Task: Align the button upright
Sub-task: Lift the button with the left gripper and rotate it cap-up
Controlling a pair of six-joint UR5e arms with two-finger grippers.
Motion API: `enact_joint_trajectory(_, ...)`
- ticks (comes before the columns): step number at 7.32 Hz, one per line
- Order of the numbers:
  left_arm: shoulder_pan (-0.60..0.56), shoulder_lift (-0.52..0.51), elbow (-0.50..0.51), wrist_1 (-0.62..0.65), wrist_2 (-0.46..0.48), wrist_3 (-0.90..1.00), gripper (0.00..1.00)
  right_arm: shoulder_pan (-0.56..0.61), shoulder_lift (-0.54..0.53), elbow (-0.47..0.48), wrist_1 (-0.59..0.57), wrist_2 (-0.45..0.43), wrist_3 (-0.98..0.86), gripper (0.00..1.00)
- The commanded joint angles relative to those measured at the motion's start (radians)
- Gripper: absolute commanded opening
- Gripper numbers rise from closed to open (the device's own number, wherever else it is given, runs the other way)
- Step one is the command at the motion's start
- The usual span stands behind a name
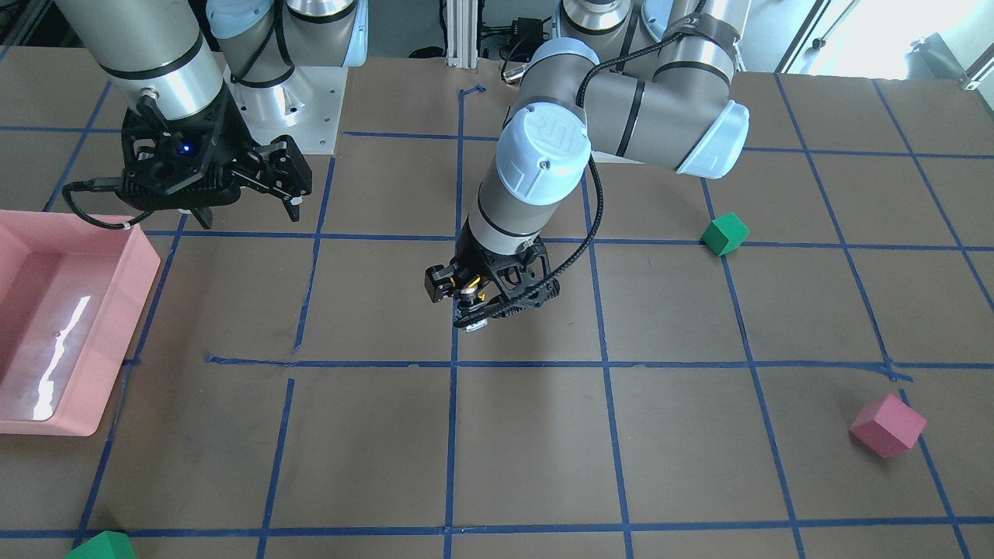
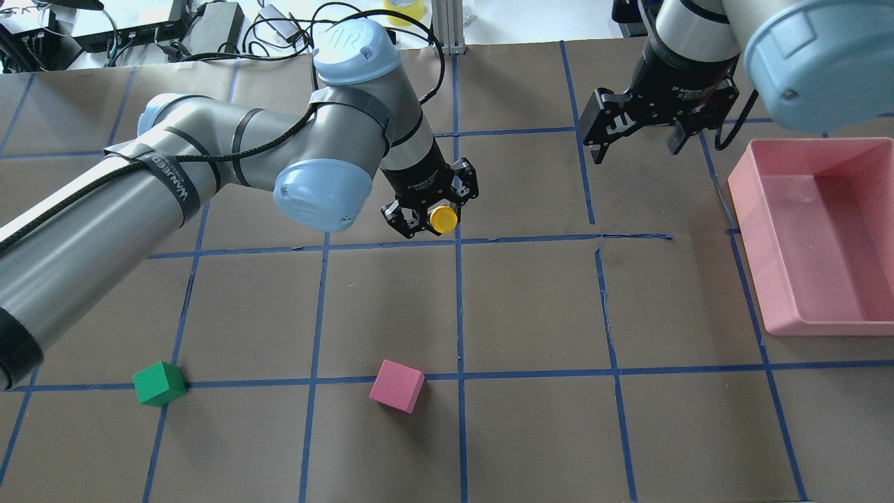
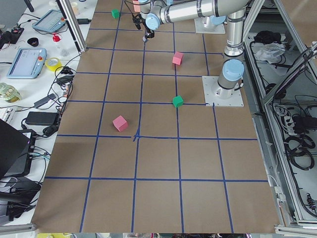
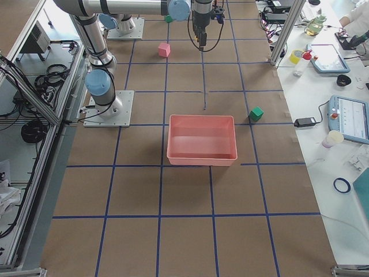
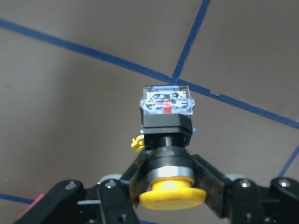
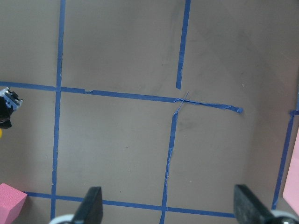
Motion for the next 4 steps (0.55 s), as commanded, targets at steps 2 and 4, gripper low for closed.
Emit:
enact_joint_trajectory(2,0.125,-0.151,0.008,-0.065,-0.323,-0.154,0.00,0.002,0.000,0.000,-0.031,-0.001,0.005,1.00)
enact_joint_trajectory(4,0.151,-0.211,0.024,-0.062,-0.409,-0.158,0.00,0.002,0.000,0.000,-0.030,-0.002,0.003,1.00)
